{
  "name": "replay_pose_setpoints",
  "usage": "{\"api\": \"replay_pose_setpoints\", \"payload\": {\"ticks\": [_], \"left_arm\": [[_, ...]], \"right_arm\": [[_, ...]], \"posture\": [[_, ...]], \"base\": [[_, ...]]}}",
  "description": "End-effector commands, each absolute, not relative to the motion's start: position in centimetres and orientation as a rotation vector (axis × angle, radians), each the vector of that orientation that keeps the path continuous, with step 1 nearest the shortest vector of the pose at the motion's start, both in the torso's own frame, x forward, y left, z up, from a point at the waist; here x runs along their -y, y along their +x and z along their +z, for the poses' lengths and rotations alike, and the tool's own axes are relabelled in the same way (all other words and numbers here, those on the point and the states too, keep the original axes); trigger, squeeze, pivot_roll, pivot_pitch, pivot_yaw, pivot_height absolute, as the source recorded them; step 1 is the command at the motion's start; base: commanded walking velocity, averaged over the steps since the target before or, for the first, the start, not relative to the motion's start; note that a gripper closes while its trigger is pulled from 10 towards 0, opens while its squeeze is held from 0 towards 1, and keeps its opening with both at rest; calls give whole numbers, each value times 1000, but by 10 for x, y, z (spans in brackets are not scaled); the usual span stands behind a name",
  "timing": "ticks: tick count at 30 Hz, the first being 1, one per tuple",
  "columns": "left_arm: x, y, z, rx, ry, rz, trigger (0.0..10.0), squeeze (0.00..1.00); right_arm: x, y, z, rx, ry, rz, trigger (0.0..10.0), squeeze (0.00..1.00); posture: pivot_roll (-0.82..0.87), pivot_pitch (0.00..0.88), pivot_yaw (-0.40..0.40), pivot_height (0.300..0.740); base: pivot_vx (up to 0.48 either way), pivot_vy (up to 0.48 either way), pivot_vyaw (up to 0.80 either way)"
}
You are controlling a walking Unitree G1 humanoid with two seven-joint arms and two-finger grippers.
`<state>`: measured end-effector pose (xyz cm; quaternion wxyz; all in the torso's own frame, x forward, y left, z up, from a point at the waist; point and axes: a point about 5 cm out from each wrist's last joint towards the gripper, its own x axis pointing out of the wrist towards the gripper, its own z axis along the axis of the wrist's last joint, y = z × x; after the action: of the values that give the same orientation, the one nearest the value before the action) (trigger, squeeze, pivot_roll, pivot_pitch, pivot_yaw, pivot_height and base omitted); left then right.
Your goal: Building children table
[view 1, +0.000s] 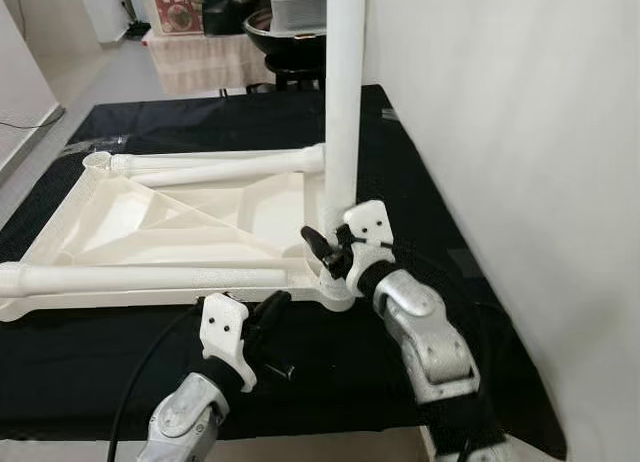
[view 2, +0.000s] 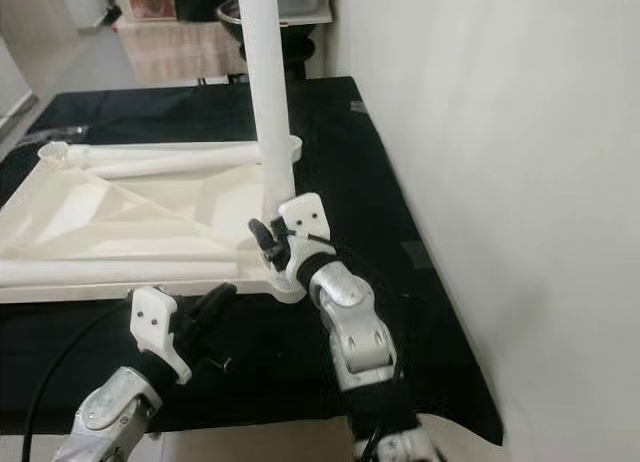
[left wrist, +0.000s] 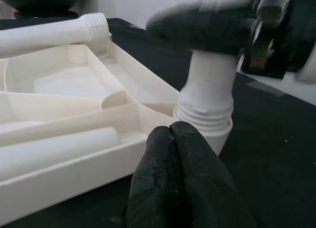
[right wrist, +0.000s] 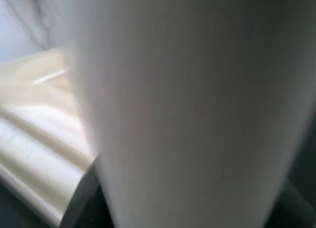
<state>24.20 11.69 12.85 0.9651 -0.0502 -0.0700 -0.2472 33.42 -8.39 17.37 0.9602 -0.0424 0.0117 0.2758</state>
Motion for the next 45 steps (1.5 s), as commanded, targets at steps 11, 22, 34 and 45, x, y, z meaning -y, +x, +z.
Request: {"api": "replay_pose_setpoints", "payload": {"ticks": [11,22,34,45], "left_arm": [[-118,241,123,117,-101,-494,10000,0],[-117,238,122,112,-99,-496,10000,0],[-117,234,122,110,-96,-496,10000,0],[-120,229,124,112,-79,-505,10000,0]], "right_arm": [[80,337,192,-12,-160,1146,10000,0],[79,351,193,-55,-119,1286,0,0],[115,349,175,-65,-182,1095,0,0],[80,297,124,-209,-189,495,0,0]], "posture": [[-12,143,8,740],[23,141,2,740],[24,148,6,740],[37,158,14,740]], "base": [[0,0,0],[0,0,0],[0,0,0],[0,0,0]]}}
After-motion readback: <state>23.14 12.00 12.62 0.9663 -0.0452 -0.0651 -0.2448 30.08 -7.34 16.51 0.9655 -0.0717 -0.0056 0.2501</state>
